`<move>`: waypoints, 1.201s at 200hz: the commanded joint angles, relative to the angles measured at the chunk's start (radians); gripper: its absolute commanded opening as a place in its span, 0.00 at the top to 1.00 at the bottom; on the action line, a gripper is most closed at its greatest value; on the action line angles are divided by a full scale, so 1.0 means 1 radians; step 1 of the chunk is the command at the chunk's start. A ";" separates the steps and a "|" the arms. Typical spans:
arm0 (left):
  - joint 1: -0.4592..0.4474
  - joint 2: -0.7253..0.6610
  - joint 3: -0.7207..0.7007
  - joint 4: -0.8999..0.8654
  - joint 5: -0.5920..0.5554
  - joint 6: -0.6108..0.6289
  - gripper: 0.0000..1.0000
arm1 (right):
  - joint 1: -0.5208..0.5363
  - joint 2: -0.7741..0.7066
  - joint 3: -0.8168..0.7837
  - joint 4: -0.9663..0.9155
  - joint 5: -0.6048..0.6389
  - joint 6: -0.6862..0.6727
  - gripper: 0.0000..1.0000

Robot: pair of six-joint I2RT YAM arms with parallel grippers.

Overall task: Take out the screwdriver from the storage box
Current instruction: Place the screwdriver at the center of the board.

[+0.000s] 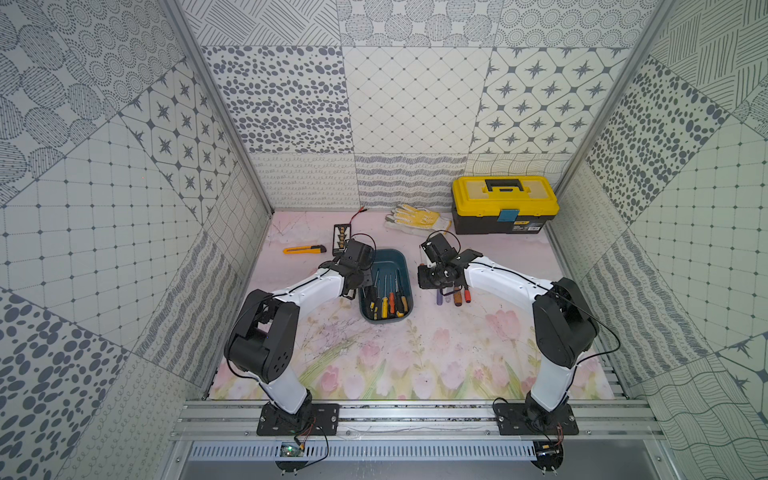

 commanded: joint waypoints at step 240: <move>0.009 -0.025 -0.014 0.047 -0.047 0.001 1.00 | -0.037 0.127 0.038 -0.085 0.022 -0.032 0.66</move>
